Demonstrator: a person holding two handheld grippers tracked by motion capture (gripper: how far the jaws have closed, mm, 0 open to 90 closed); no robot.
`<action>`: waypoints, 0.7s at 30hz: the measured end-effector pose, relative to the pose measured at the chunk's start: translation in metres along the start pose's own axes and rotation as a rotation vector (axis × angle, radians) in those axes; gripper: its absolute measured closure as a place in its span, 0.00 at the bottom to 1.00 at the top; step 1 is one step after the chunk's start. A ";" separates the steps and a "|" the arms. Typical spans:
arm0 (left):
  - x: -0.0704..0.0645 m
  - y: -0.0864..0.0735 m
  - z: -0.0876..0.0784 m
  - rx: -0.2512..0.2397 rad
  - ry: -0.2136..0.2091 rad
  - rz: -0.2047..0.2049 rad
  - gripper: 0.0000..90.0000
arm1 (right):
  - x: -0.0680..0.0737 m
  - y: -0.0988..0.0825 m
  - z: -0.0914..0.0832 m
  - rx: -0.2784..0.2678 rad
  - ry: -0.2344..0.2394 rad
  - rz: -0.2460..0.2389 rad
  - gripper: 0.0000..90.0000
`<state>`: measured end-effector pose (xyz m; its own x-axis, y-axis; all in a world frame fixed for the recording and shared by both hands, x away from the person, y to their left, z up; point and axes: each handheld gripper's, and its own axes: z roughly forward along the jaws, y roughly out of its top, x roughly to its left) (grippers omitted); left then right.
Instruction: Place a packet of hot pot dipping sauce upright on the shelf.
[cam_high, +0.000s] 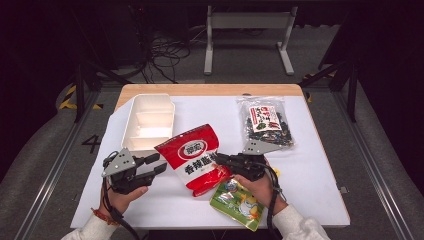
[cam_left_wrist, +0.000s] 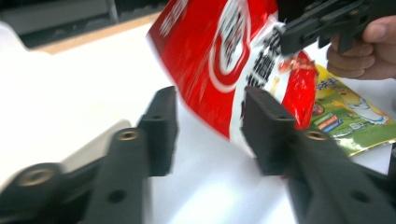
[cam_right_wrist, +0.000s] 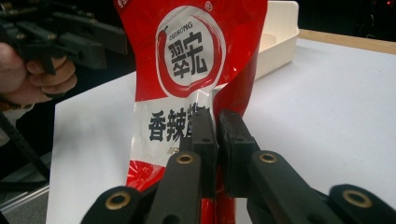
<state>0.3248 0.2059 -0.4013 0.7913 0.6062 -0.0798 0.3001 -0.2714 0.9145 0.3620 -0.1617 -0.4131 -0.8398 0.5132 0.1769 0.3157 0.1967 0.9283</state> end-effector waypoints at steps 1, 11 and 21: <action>0.001 -0.002 0.003 0.003 -0.002 -0.015 0.54 | -0.001 0.000 -0.001 -0.007 0.007 0.005 0.95; -0.005 0.000 0.045 0.032 -0.110 -0.073 0.40 | -0.001 0.000 -0.001 -0.049 0.055 0.018 0.95; -0.009 0.026 0.047 -0.063 -0.139 0.006 0.99 | 0.006 0.002 0.000 -0.038 0.065 -0.004 0.94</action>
<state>0.3506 0.1588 -0.3952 0.8605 0.4940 -0.1244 0.2646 -0.2248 0.9378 0.3573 -0.1586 -0.4100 -0.8683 0.4572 0.1923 0.2959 0.1663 0.9406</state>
